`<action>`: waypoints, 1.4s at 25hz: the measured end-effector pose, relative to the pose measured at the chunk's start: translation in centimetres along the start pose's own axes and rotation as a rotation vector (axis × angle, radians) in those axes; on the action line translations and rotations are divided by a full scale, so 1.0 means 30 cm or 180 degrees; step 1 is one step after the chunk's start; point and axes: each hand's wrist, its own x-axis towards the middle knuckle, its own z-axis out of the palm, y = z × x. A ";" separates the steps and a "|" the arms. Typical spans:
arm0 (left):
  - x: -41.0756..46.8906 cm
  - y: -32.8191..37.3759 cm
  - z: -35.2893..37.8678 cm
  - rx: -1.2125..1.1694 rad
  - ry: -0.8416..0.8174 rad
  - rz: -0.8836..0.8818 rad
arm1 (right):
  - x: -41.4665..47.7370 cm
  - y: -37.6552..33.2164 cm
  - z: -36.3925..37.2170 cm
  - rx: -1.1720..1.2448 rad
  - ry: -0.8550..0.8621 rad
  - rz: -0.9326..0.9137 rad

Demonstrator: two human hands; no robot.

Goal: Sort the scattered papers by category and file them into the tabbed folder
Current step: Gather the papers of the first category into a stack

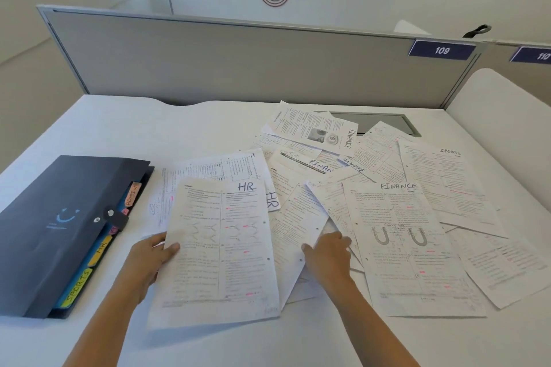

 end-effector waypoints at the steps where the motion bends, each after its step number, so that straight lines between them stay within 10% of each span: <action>1: 0.000 -0.005 -0.008 -0.0021 0.0081 -0.0003 | 0.003 0.003 0.001 0.0070 -0.0118 0.0083; 8: 0.005 -0.041 -0.062 -0.0192 0.0444 -0.0202 | 0.015 -0.052 0.048 0.1477 -0.0073 -0.0295; 22: -0.007 -0.047 -0.051 -0.0276 0.0572 -0.0156 | 0.108 -0.064 0.043 0.1213 0.1061 -0.0453; 35: -0.030 -0.027 -0.081 0.0074 0.0738 -0.0123 | 0.153 -0.341 0.138 0.3345 -0.0944 0.0692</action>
